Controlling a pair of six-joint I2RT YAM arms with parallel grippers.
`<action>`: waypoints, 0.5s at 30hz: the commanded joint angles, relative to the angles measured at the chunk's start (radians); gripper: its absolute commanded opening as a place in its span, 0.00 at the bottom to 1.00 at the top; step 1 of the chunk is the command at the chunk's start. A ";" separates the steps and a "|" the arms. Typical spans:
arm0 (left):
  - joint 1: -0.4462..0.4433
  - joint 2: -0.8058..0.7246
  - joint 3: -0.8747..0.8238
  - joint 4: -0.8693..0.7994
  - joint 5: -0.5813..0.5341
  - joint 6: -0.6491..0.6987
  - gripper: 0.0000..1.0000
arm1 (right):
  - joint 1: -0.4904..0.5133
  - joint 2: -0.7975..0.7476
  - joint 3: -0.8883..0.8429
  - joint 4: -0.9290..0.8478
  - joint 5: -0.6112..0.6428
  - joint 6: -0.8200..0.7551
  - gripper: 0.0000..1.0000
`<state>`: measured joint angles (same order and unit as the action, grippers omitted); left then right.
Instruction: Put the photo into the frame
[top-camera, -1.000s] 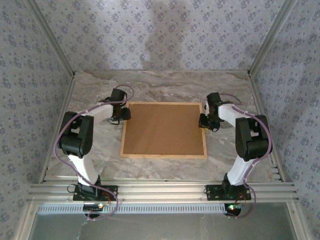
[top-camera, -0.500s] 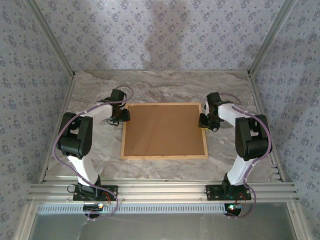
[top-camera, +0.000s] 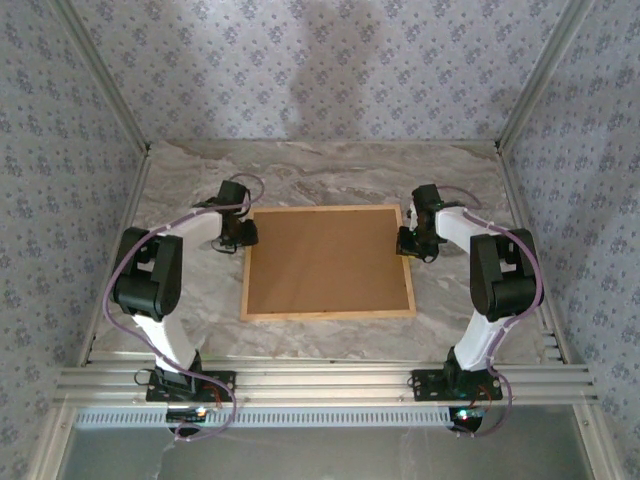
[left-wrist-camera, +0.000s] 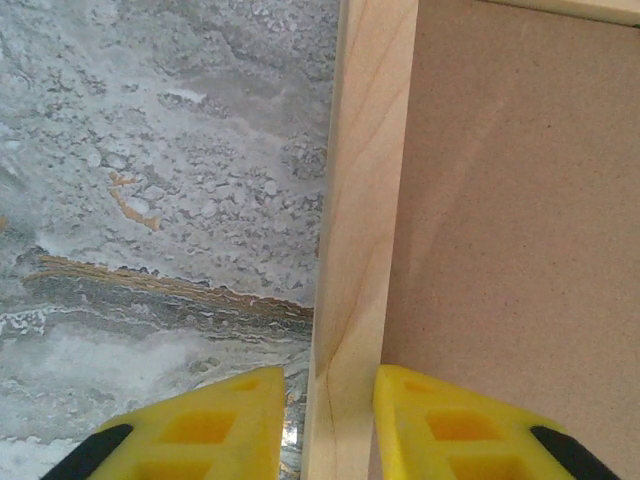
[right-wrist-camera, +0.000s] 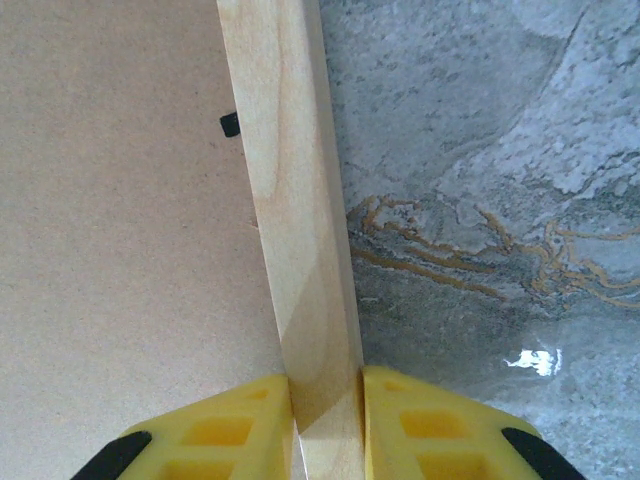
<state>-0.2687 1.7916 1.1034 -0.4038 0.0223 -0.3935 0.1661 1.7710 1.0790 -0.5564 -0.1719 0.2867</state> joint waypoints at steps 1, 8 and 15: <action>0.005 -0.016 -0.033 -0.050 0.046 -0.008 0.29 | 0.023 0.054 -0.003 -0.003 -0.031 -0.008 0.24; 0.008 0.005 -0.025 -0.049 0.076 0.005 0.32 | 0.025 0.057 -0.005 -0.004 -0.032 -0.009 0.24; -0.008 0.057 -0.031 -0.074 0.073 0.011 0.34 | 0.027 0.061 -0.003 -0.002 -0.032 -0.008 0.23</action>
<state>-0.2573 1.7939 1.0924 -0.3927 0.0551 -0.3927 0.1684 1.7767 1.0855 -0.5571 -0.1722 0.2863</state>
